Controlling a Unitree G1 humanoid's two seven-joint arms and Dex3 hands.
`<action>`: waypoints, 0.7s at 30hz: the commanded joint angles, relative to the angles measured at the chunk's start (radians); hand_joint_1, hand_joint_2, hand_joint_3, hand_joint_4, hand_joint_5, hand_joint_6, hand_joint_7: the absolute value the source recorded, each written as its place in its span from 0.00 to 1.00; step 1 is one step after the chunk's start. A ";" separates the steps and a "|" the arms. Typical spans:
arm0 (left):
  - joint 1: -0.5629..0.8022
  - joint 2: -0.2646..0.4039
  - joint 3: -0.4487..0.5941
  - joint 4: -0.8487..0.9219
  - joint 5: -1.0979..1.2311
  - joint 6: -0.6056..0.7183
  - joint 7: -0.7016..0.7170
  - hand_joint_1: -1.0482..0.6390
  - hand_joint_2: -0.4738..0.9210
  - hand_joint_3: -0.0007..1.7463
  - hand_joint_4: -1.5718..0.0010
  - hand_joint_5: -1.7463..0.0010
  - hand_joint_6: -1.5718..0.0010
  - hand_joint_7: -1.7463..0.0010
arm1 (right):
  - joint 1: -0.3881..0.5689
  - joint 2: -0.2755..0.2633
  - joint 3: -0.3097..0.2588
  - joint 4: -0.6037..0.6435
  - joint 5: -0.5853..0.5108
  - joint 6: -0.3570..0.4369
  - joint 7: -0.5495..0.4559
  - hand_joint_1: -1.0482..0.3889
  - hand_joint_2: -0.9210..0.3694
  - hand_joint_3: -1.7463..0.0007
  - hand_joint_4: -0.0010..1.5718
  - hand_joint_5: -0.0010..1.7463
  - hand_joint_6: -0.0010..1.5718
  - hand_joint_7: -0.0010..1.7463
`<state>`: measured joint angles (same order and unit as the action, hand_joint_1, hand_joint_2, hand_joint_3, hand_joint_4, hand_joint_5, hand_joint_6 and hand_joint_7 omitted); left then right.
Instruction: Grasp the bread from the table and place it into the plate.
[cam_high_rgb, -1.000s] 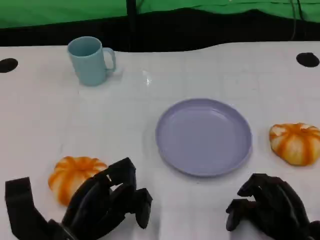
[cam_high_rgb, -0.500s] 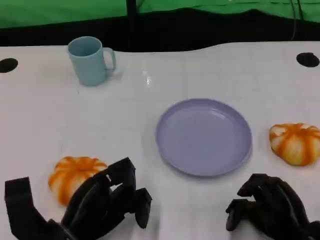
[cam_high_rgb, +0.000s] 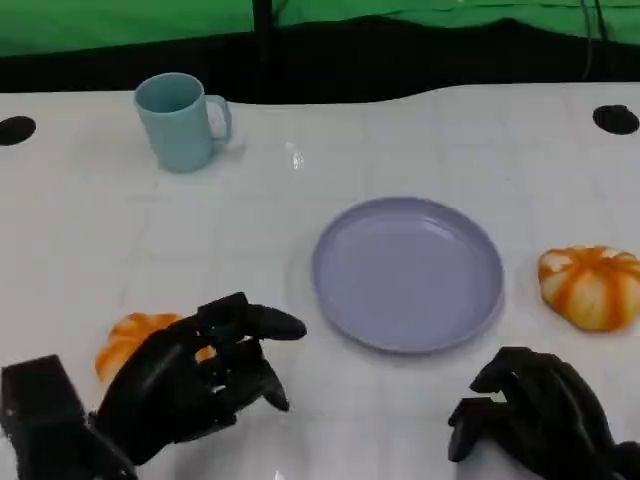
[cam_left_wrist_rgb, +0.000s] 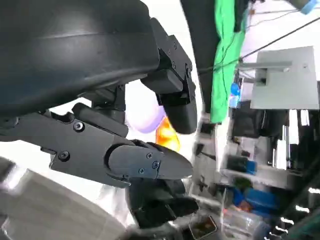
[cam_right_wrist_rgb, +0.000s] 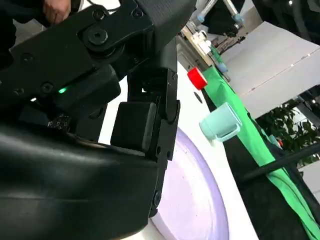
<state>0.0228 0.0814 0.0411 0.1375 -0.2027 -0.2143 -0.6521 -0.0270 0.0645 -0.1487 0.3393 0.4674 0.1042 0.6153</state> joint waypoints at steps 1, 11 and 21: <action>0.012 0.043 -0.009 -0.045 0.074 -0.063 0.076 0.24 1.00 0.12 0.69 0.40 0.70 0.84 | 0.015 -0.005 0.002 -0.016 0.001 -0.001 -0.013 0.01 0.14 1.00 1.00 0.43 1.00 0.21; 0.017 0.229 -0.015 -0.262 0.496 -0.061 0.300 0.23 1.00 0.03 0.75 0.67 0.71 0.99 | 0.025 -0.007 0.020 -0.041 0.000 0.009 -0.039 0.00 0.14 1.00 1.00 0.44 1.00 0.21; 0.020 0.384 -0.075 -0.522 1.022 0.168 0.260 0.21 1.00 0.04 0.73 0.90 0.80 1.00 | 0.016 -0.013 0.015 -0.034 0.009 0.020 -0.038 0.01 0.15 1.00 0.99 0.44 1.00 0.21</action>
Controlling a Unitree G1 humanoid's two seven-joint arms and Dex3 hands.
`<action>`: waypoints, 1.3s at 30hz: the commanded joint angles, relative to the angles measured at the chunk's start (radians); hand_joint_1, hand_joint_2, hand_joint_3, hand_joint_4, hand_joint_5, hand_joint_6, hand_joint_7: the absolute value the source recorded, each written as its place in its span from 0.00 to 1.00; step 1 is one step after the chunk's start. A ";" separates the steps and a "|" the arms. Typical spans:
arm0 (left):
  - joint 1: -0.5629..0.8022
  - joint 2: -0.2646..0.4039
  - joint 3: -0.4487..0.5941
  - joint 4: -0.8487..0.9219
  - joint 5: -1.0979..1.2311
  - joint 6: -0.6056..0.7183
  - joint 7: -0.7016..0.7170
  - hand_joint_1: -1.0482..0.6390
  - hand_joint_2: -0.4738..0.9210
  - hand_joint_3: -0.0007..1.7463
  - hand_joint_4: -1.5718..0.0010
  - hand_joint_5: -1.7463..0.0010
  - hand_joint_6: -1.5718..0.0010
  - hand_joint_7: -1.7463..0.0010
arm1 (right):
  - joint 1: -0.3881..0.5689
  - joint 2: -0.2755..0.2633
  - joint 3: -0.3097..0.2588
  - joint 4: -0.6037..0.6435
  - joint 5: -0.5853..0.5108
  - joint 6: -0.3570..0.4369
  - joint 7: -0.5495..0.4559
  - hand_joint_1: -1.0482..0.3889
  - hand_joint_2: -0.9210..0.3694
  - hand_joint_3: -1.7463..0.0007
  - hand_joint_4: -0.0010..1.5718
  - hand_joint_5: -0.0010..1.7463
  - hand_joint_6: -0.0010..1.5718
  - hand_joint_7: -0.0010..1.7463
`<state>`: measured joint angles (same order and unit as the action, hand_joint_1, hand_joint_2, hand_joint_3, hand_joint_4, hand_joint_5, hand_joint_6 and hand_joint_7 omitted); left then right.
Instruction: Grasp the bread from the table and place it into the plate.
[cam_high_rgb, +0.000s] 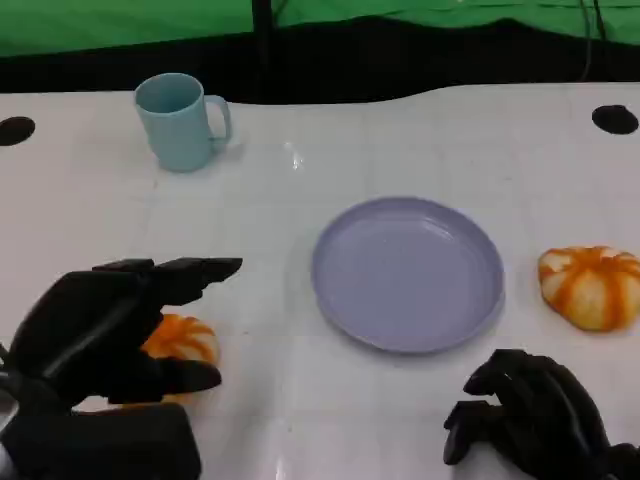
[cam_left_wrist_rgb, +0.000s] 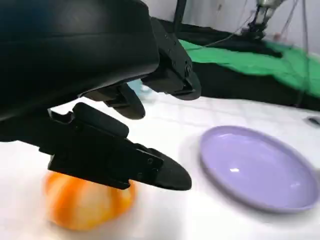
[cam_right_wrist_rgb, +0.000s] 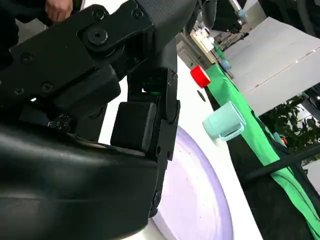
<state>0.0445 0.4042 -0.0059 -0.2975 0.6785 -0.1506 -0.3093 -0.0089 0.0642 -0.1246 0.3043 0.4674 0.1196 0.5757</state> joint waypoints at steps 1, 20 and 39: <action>-0.003 0.065 -0.036 -0.100 0.161 0.124 -0.098 0.21 1.00 0.04 0.74 0.91 0.81 1.00 | -0.002 -0.013 -0.010 0.002 0.009 0.004 0.004 0.01 0.15 1.00 0.99 0.44 1.00 0.21; -0.191 0.101 -0.272 0.184 0.444 0.252 -0.219 0.22 0.93 0.00 0.76 0.98 0.85 1.00 | 0.004 -0.010 -0.006 -0.003 0.003 -0.001 0.000 0.00 0.14 1.00 0.99 0.44 1.00 0.21; -0.385 0.073 -0.402 0.818 0.272 0.098 0.198 0.41 1.00 0.12 0.61 0.18 0.38 0.93 | 0.005 -0.011 -0.004 0.000 -0.002 -0.009 0.007 0.00 0.14 1.00 0.99 0.45 1.00 0.21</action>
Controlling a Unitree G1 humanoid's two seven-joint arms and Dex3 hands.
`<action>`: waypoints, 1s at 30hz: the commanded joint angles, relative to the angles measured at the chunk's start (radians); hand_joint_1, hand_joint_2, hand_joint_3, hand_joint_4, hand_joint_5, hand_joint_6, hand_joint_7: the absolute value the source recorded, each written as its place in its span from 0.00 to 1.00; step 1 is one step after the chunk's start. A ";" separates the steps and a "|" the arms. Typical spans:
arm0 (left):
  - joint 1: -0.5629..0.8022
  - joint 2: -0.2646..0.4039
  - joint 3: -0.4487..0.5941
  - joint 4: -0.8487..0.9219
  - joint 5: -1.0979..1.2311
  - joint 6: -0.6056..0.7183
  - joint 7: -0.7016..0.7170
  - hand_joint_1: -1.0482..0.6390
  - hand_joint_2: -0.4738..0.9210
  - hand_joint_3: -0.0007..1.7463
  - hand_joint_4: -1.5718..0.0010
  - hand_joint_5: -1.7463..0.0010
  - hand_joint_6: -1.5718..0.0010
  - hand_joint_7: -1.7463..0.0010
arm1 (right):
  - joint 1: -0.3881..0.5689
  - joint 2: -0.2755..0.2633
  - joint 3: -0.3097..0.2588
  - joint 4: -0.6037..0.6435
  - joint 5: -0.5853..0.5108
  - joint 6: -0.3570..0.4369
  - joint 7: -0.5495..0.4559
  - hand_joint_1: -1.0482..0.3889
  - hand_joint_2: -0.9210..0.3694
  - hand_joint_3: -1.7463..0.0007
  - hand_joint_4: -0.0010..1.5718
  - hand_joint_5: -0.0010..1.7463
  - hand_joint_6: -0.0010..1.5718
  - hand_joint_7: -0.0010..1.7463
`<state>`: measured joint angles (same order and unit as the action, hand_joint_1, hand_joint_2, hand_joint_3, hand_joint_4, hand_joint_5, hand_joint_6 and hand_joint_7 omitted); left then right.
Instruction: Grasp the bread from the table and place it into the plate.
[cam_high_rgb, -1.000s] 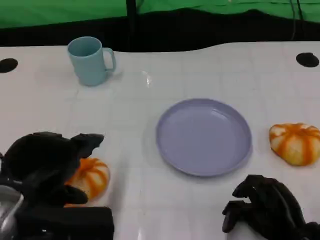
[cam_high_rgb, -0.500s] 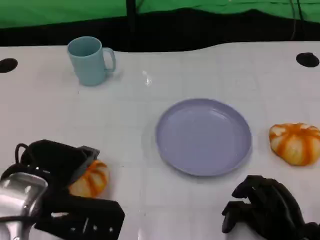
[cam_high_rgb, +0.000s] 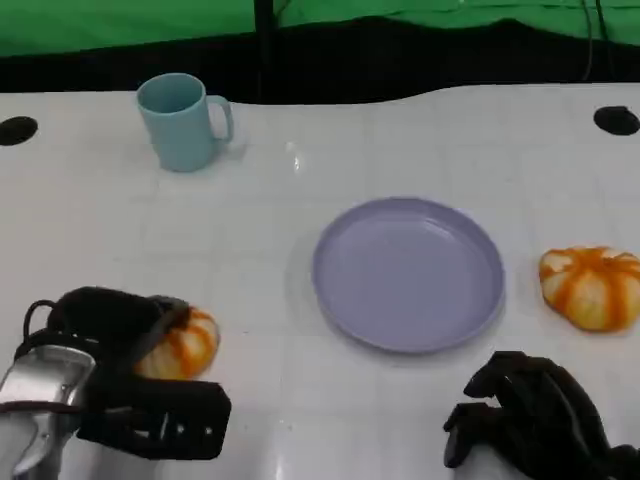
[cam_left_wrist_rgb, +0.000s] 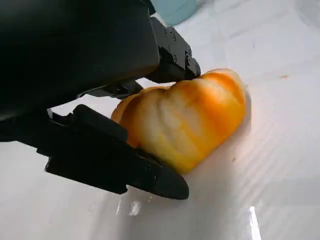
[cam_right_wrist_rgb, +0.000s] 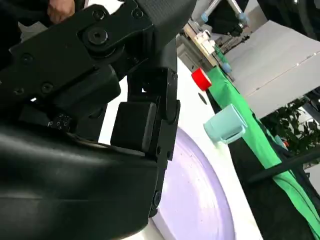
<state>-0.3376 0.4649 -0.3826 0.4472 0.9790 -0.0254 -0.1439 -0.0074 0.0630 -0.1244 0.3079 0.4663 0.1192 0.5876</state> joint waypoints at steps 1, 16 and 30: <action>-0.007 0.014 -0.031 0.081 -0.033 -0.030 0.039 0.41 1.00 0.13 0.61 0.17 0.37 0.93 | 0.003 -0.009 -0.005 -0.004 -0.001 -0.009 -0.005 0.00 0.14 1.00 0.99 0.45 1.00 0.21; -0.061 -0.044 0.038 0.275 -0.270 -0.203 0.346 0.44 0.93 0.33 0.56 0.00 0.63 0.16 | -0.020 -0.002 -0.004 0.028 0.000 -0.020 0.003 0.00 0.14 1.00 0.99 0.44 1.00 0.21; -0.149 -0.032 0.030 0.068 -0.274 -0.228 0.304 0.45 0.87 0.36 0.56 0.00 0.62 0.14 | -0.026 -0.008 -0.015 0.045 0.003 -0.018 -0.008 0.00 0.15 1.00 1.00 0.44 1.00 0.22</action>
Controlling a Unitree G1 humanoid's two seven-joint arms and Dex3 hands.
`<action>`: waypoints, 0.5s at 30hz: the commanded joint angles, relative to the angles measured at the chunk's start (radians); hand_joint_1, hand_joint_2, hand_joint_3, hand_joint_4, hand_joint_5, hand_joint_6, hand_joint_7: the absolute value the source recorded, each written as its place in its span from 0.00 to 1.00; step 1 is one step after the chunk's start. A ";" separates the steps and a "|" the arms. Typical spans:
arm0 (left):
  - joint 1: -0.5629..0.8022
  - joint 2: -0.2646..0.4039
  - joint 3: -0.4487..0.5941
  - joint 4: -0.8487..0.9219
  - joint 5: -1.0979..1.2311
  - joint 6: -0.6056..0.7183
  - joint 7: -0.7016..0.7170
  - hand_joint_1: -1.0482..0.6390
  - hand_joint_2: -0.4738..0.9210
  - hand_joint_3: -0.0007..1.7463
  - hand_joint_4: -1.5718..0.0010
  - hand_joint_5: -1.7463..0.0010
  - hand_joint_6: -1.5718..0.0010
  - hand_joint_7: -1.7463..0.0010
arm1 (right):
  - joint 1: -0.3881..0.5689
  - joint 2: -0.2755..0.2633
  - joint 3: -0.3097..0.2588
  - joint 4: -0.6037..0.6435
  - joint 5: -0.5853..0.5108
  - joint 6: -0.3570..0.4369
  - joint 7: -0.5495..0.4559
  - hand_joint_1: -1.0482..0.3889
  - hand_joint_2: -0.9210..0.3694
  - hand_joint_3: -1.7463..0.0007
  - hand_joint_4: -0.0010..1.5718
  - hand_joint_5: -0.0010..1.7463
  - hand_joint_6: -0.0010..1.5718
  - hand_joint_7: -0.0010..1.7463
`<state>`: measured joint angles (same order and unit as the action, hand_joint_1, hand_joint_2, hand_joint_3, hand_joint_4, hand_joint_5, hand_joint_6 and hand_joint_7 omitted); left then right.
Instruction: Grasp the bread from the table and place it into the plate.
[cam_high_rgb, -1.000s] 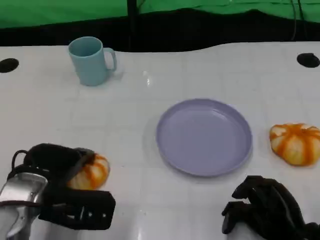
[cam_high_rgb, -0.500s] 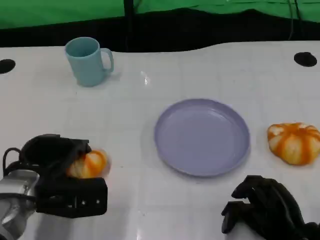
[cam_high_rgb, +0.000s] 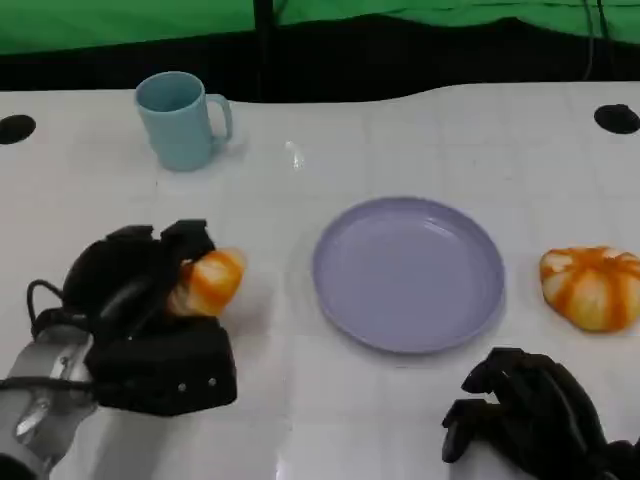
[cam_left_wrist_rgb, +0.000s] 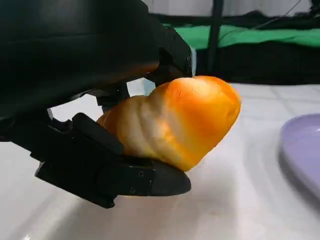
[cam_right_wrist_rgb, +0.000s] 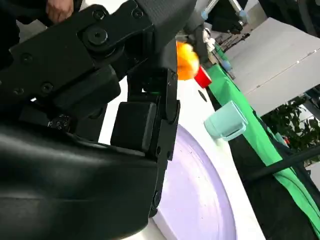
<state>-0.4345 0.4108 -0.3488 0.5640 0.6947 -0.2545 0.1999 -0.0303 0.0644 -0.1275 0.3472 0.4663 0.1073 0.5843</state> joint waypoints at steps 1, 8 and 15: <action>-0.069 0.016 -0.009 -0.054 0.016 0.009 -0.053 0.45 0.88 0.33 0.55 0.01 0.52 0.40 | -0.001 -0.009 -0.012 0.004 0.003 -0.005 -0.005 0.00 0.15 1.00 1.00 0.44 1.00 0.23; -0.157 -0.039 -0.050 -0.030 0.035 0.026 -0.076 0.45 0.93 0.26 0.52 0.02 0.30 0.94 | 0.004 -0.011 -0.011 0.001 0.002 -0.002 -0.008 0.00 0.15 1.00 0.99 0.45 1.00 0.23; -0.259 -0.136 -0.105 0.075 0.059 0.016 -0.061 0.45 0.85 0.35 0.51 0.00 0.41 0.40 | -0.009 -0.016 -0.009 0.022 -0.003 -0.019 0.008 0.00 0.14 1.00 1.00 0.45 1.00 0.23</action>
<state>-0.6465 0.2927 -0.4391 0.6018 0.7479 -0.2327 0.1268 -0.0368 0.0630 -0.1280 0.3601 0.4658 0.1021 0.5857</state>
